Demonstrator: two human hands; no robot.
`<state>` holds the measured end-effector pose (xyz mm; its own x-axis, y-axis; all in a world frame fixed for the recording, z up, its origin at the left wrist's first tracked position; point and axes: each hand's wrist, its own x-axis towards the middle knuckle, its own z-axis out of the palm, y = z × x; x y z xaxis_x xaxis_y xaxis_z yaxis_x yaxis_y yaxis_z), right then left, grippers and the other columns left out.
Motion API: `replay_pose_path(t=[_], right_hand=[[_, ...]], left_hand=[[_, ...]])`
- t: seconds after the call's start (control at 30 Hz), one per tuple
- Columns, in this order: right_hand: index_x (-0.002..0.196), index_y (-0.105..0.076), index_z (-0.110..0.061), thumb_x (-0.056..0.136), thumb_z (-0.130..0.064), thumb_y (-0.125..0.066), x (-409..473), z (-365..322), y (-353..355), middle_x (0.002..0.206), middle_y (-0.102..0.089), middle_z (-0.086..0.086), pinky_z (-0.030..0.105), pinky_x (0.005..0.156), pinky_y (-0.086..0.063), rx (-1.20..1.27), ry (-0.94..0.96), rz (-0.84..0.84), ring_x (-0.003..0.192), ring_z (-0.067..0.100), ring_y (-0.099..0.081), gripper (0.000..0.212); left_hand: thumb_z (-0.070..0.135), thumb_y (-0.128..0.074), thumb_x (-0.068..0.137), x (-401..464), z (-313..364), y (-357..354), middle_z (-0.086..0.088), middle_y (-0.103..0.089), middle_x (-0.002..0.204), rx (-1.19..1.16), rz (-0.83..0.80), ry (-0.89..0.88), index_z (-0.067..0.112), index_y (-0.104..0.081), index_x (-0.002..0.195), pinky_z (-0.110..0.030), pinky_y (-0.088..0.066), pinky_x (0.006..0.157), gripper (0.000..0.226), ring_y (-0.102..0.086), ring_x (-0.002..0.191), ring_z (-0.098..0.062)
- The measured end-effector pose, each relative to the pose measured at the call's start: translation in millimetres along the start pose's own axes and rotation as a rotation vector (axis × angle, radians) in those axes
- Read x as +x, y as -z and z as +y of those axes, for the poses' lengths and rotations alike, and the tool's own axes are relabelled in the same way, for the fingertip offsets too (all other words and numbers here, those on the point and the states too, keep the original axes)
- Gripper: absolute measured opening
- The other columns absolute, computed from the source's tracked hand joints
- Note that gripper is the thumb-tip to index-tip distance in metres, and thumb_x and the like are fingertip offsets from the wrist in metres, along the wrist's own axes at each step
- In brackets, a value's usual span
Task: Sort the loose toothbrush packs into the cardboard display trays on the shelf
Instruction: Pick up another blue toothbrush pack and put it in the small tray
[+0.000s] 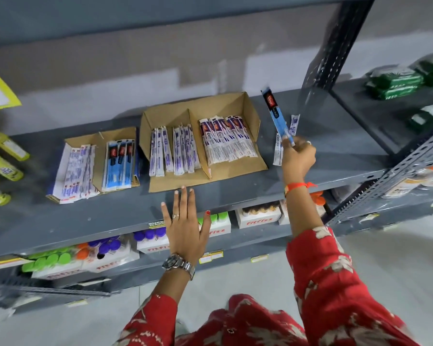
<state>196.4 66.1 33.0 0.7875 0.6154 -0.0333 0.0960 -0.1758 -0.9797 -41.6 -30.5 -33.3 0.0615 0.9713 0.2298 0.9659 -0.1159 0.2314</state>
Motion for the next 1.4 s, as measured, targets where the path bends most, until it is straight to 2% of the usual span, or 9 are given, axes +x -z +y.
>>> replay_pose_path(t=[0.1, 0.23, 0.33, 0.4, 0.47, 0.57, 0.73, 1.2, 1.4], right_hand=[[0.067, -0.060, -0.018, 0.085, -0.017, -0.065, -14.8, -0.7, 3.8, 0.060, -0.054, 0.000, 0.023, 0.052, -0.043, 0.248, -0.049, -0.140, 0.046, 0.000, -0.047, 0.018], [0.085, -0.066, -0.006, 0.087, -0.013, -0.062, -46.8, -6.9, 7.9, 0.061, -0.053, -0.001, 0.013, 0.042, -0.038, 0.323, 0.012, -0.445, 0.042, -0.002, -0.043, 0.008], [0.078, -0.067, -0.001, 0.086, -0.005, -0.061, -69.8, -11.0, 3.9, 0.045, -0.050, -0.013, 0.012, 0.039, -0.034, 0.262, 0.061, -0.574, 0.038, -0.001, -0.039, 0.011], [0.066, -0.067, -0.006, 0.084, -0.001, -0.062, -85.2, -14.8, 0.6, 0.035, -0.047, -0.014, 0.011, 0.038, -0.033, 0.223, 0.079, -0.656, 0.037, 0.000, -0.037, 0.019], [0.058, -0.065, -0.013, 0.083, -0.003, -0.064, -102.4, -19.9, -2.5, 0.037, -0.043, -0.013, 0.011, 0.039, -0.032, 0.221, 0.105, -0.745, 0.038, 0.000, -0.035, 0.027], [0.070, -0.068, 0.005, 0.081, -0.011, -0.066, -119.6, -26.7, -5.1, 0.049, -0.040, 0.005, 0.015, 0.042, -0.031, 0.207, 0.114, -0.866, 0.041, 0.005, -0.035, 0.019], [0.080, -0.072, -0.011, 0.083, -0.007, -0.063, -141.0, -40.8, -11.1, 0.043, -0.056, -0.010, 0.011, 0.043, -0.034, 0.189, 0.104, -0.977, 0.041, 0.004, -0.037, 0.010], [0.092, -0.069, 0.000, 0.083, -0.002, -0.062, -158.8, -49.5, -23.7, 0.048, -0.063, -0.008, 0.012, 0.041, -0.039, 0.214, 0.102, -1.002, 0.042, 0.003, -0.044, 0.012], [0.084, -0.071, -0.005, 0.081, -0.002, -0.064, -164.7, -45.7, -27.2, 0.055, -0.067, -0.010, 0.012, 0.042, -0.039, 0.198, 0.073, -1.022, 0.044, 0.001, -0.046, 0.007]], left_hand=[[0.047, -0.033, 0.088, 1.6, 4.1, 11.5, -0.012, -0.032, 0.148, -0.106, 0.089, 0.033, 0.006, -0.035, 0.138, -0.042, 0.006, 0.114, 0.065, -0.024, 0.139, -0.025], [0.045, -0.040, 0.086, 21.1, 7.2, 42.4, -0.005, -0.022, 0.152, -0.384, 0.273, 0.003, 0.012, -0.030, 0.141, -0.023, 0.007, 0.113, 0.065, -0.015, 0.141, -0.017], [0.036, -0.046, 0.088, 38.0, 8.1, 74.9, 0.007, -0.023, 0.151, -1.121, 0.125, 0.045, 0.023, -0.028, 0.140, -0.011, -0.015, 0.109, 0.056, -0.021, 0.137, -0.001], [0.032, -0.043, 0.088, 52.9, 1.4, 91.7, 0.012, -0.033, 0.144, -1.376, 0.012, 0.155, 0.026, -0.034, 0.134, -0.015, -0.024, 0.108, 0.047, -0.034, 0.128, 0.004], [0.029, -0.037, 0.095, 65.8, -9.6, 106.8, 0.000, -0.039, 0.143, -1.622, -0.067, 0.280, 0.020, -0.037, 0.133, -0.025, -0.028, 0.108, 0.039, -0.041, 0.124, -0.007], [0.038, -0.039, 0.088, 77.8, -24.9, 123.2, -0.008, -0.053, 0.131, -1.908, -0.104, 0.398, 0.009, -0.042, 0.132, -0.030, -0.036, 0.103, 0.052, -0.047, 0.122, -0.019], [0.033, -0.038, 0.090, 75.4, -42.3, 138.9, -0.008, -0.064, 0.118, -2.017, -0.073, 0.318, 0.008, -0.055, 0.118, -0.033, -0.042, 0.101, 0.041, -0.053, 0.120, -0.022], [0.030, -0.040, 0.088, 73.0, -60.4, 149.6, -0.012, -0.067, 0.112, -2.194, -0.056, 0.243, 0.003, -0.055, 0.114, -0.032, -0.051, 0.088, 0.040, -0.061, 0.109, -0.025], [0.027, -0.034, 0.094, 71.4, -66.7, 148.9, -0.012, -0.067, 0.113, -2.163, -0.066, 0.251, 0.004, -0.056, 0.113, -0.033, -0.048, 0.094, 0.036, -0.060, 0.110, -0.025]])
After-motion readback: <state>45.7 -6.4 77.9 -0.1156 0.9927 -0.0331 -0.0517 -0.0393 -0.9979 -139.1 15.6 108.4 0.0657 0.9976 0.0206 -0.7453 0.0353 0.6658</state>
